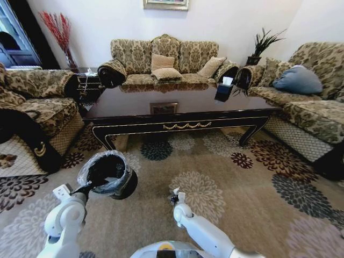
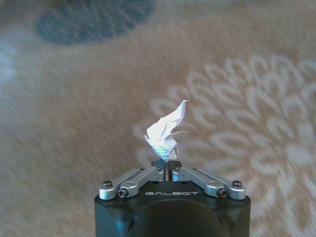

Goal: Move to the front of the table and pick up the trash from the floor, then place it into the trash bin.

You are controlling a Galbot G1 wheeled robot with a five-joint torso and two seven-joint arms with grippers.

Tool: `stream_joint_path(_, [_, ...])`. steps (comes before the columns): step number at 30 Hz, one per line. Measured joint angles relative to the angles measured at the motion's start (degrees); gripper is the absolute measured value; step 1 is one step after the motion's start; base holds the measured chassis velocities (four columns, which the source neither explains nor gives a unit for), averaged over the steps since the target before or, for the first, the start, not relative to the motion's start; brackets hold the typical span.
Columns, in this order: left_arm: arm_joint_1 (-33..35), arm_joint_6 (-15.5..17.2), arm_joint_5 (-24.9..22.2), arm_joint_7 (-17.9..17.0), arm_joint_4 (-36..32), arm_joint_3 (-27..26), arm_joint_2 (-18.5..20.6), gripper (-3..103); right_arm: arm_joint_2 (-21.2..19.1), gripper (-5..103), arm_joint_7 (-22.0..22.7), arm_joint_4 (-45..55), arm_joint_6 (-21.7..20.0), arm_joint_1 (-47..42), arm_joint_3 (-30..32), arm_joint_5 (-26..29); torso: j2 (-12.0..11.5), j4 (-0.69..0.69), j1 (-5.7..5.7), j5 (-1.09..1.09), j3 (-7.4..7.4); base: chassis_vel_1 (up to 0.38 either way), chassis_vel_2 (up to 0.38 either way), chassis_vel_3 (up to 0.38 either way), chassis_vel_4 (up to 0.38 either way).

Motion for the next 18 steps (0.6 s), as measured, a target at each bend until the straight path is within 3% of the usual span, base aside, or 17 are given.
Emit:
stream_joint_path(8, [-0.6, 0.0, 1.02, 0.14, 1.91, 1.77, -0.79, 2, -5.98, 0, -6.42, 10.47, 6.92, 1.02, -2.02, -2.62, 0.0, -0.01, 0.0, 0.0, 0.0, 0.0, 0.0, 0.0, 0.0])
stream_joint_path(11, [-0.84, 0.0, 1.33, 0.23, 2.86, 3.36, -1.37, 2, -8.79, 0, -12.48, 15.92, 11.95, 4.18, -2.21, 0.03, 0.0, 0.0, 0.0, 0.0, 0.0, 0.0, 0.0, 0.0, 0.0])
stream_joint_path(13, [-0.88, 0.0, 1.44, 0.27, 3.03, 3.66, -1.42, 2, -9.28, 0, -14.01, 17.08, 13.02, 4.95, -2.21, 0.7, 0.0, 0.0, 0.0, 0.01, 0.0, 0.0, 0.0, 0.0, 0.0])
stream_joint_path(17, [-1.27, 0.0, 1.76, 0.29, 3.79, 5.41, -1.31, 2, -12.2, 0, -22.53, 22.19, 17.52, 8.2, -3.09, 2.73, 0.0, 0.0, 0.0, 0.0, 0.0, 0.0, 0.0, 0.0, 0.0])
stream_joint_path(18, [-1.32, 0.0, 1.79, 0.29, 3.86, 5.53, -1.31, 2, -12.37, 0, -22.99, 22.5, 17.81, 8.39, -3.23, 2.79, 0.0, 0.0, 0.0, 0.0, 0.0, 0.0, 0.0, 0.0, 0.0])
